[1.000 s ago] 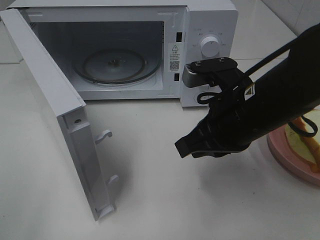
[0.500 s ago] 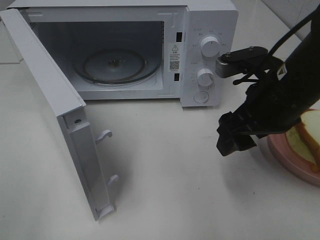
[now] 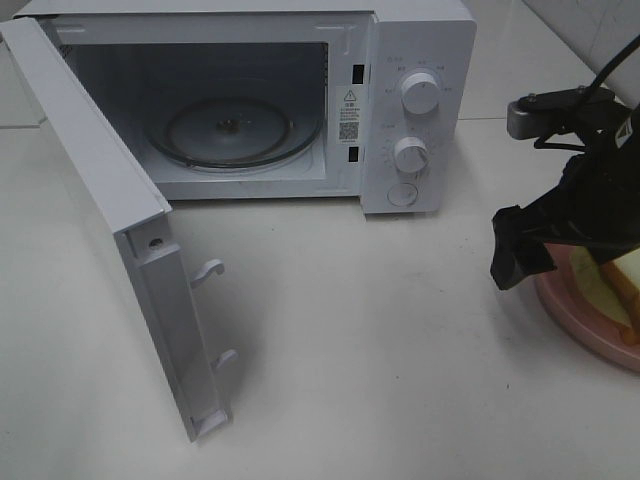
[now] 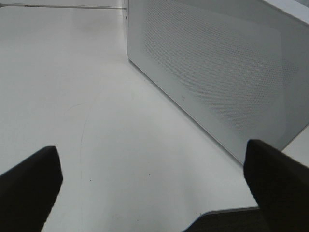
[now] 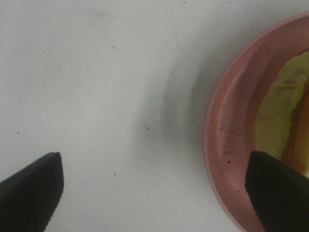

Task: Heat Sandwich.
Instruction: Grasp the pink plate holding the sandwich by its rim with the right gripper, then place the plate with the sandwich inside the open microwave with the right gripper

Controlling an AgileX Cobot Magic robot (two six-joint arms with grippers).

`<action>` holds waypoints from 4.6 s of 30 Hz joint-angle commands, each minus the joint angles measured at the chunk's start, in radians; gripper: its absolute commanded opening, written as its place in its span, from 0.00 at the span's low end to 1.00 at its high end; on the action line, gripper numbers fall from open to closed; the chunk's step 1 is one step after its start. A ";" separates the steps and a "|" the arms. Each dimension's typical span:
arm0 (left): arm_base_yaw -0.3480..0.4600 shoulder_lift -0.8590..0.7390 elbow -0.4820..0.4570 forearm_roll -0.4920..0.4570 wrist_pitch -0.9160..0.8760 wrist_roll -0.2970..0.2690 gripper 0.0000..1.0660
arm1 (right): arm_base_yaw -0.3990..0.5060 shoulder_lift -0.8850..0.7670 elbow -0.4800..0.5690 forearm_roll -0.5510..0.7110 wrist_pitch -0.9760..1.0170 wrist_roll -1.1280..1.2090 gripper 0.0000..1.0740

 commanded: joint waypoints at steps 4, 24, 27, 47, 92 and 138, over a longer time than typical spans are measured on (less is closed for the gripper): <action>0.004 -0.017 0.003 0.005 -0.014 0.000 0.91 | -0.016 0.064 -0.006 -0.064 -0.036 0.066 0.91; 0.004 -0.017 0.003 0.005 -0.014 0.000 0.91 | -0.016 0.293 -0.006 -0.212 -0.195 0.175 0.88; 0.004 -0.017 0.003 0.005 -0.014 0.000 0.91 | -0.016 0.308 -0.006 -0.212 -0.205 0.175 0.87; 0.004 -0.017 0.003 0.005 -0.014 0.000 0.91 | -0.016 0.340 -0.006 -0.330 -0.173 0.282 0.30; 0.004 -0.017 0.003 0.005 -0.014 0.000 0.91 | 0.190 0.230 0.008 -0.627 0.111 0.558 0.00; 0.004 -0.017 0.003 0.005 -0.014 0.000 0.91 | 0.640 -0.099 0.051 -0.592 0.318 0.386 0.00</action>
